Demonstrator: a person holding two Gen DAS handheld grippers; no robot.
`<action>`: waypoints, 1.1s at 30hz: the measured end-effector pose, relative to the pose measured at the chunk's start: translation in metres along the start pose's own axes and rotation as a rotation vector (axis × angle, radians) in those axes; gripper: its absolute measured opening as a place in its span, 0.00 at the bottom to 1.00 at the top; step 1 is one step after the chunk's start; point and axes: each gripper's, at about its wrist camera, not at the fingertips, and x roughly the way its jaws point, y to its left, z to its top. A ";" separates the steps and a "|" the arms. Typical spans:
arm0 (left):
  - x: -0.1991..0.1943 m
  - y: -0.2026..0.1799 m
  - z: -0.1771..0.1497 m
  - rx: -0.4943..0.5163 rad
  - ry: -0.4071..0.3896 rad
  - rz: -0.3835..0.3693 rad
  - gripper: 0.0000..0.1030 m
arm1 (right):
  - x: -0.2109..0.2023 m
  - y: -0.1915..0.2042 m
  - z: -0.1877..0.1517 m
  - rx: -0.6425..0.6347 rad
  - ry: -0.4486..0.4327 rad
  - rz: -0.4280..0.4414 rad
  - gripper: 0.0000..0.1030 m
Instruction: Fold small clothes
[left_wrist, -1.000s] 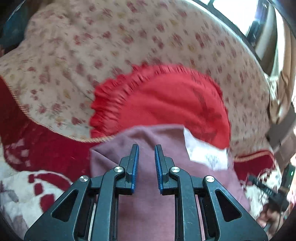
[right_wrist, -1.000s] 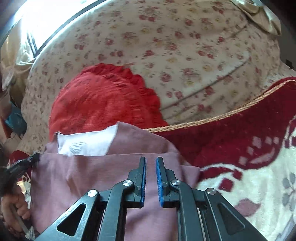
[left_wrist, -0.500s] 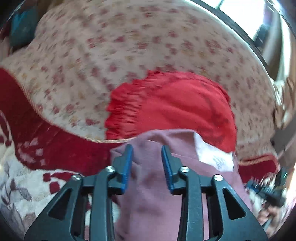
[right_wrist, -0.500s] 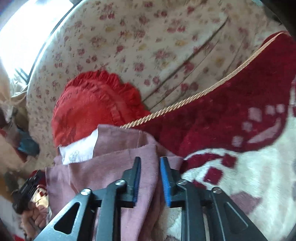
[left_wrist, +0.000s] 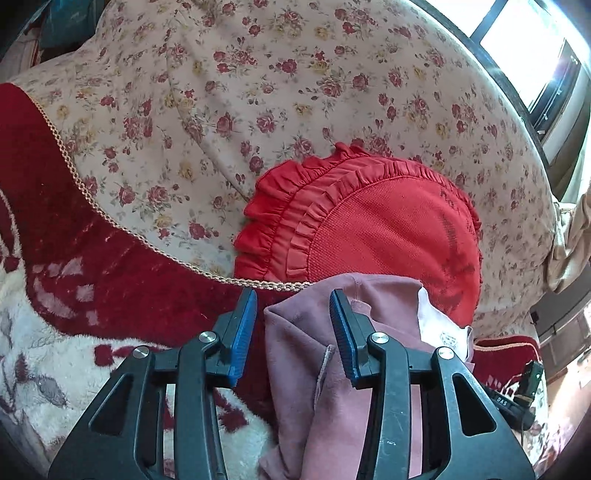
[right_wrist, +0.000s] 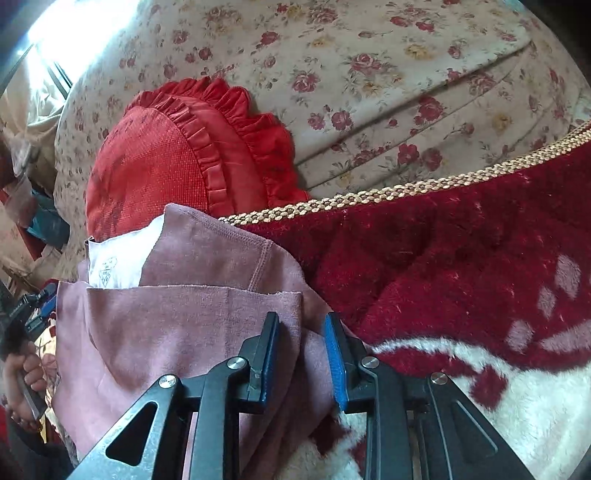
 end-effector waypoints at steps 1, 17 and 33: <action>0.001 -0.001 0.000 0.006 0.006 -0.005 0.47 | -0.001 0.001 0.000 -0.004 -0.007 -0.003 0.23; 0.020 -0.028 -0.017 0.313 0.094 -0.013 0.64 | -0.001 0.003 -0.001 0.015 -0.016 -0.035 0.21; 0.021 -0.045 -0.016 0.393 0.067 -0.084 0.65 | 0.001 -0.001 -0.005 0.044 -0.024 -0.021 0.26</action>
